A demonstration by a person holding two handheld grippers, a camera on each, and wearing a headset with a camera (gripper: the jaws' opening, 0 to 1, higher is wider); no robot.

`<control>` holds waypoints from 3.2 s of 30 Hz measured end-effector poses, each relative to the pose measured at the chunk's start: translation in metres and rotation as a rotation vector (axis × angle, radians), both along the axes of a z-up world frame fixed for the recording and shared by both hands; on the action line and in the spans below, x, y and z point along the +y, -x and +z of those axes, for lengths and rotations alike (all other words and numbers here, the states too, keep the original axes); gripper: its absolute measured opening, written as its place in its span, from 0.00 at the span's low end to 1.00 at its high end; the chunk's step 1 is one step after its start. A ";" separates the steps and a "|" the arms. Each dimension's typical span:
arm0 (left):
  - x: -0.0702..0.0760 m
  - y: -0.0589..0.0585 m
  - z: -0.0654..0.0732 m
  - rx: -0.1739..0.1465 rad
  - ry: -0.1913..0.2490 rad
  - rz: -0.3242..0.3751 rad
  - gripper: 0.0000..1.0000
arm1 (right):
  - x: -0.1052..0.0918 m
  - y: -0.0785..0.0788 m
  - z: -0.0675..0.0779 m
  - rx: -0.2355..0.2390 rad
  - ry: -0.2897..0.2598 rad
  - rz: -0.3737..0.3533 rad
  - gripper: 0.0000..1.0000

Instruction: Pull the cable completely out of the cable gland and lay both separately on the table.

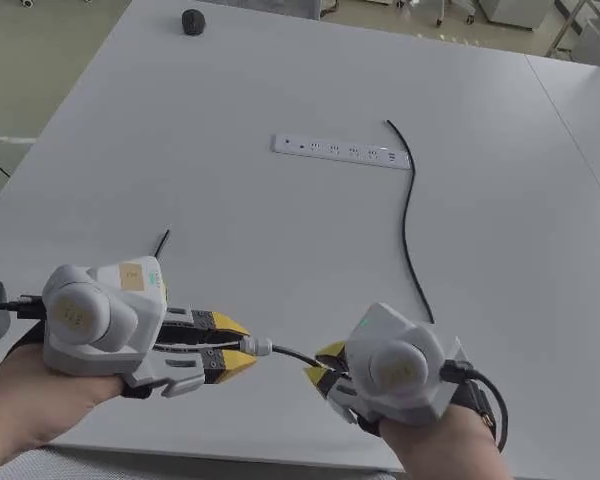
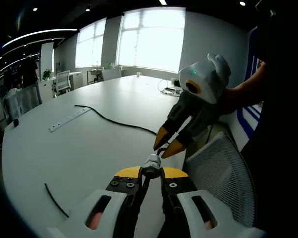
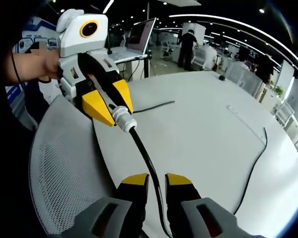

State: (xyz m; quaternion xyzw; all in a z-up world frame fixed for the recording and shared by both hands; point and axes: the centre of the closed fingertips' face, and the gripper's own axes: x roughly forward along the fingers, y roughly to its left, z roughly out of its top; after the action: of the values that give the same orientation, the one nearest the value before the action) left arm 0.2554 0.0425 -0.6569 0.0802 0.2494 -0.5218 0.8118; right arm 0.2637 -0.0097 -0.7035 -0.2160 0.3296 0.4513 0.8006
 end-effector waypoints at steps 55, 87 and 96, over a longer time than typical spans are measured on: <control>-0.007 0.003 0.000 0.005 0.000 -0.012 0.16 | 0.004 -0.002 0.008 0.025 -0.026 -0.033 0.00; -0.003 0.003 -0.004 0.010 0.002 0.002 0.15 | 0.009 -0.002 0.017 -0.009 -0.060 -0.010 0.12; -0.007 0.004 -0.003 0.014 0.005 -0.002 0.16 | 0.030 0.006 0.030 -0.111 0.001 0.157 0.13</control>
State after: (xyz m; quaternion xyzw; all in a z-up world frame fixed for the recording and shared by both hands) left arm 0.2517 0.0357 -0.6601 0.0748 0.2536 -0.5239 0.8097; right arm 0.2579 0.0205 -0.6733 -0.2666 0.2669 0.4998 0.7797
